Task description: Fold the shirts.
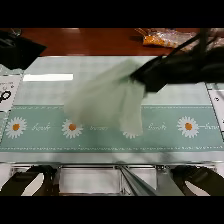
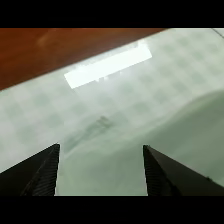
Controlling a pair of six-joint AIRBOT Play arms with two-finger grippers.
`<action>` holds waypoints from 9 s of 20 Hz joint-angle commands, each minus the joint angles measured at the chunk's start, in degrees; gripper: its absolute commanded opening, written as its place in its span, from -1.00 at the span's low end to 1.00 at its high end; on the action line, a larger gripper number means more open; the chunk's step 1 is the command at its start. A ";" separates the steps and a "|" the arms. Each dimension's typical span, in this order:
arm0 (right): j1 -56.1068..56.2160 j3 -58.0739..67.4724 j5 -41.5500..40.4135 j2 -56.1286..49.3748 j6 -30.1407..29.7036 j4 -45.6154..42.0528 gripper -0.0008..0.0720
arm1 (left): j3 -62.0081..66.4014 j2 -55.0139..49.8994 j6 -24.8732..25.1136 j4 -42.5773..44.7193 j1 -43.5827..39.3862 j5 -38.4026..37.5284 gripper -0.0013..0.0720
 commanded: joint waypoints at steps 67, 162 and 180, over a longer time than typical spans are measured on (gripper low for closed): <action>-26.10 -36.85 -9.62 12.92 -7.56 21.92 -0.93 | -18.91 -8.76 8.39 -23.34 17.27 -9.64 -0.91; -37.07 18.27 -9.79 12.59 4.48 17.53 -0.93 | 33.11 -9.68 -6.19 -28.37 15.45 15.80 -0.91; -39.93 25.44 37.66 4.33 8.31 0.42 -0.93 | 29.97 1.64 -20.11 6.45 15.39 -27.23 -0.91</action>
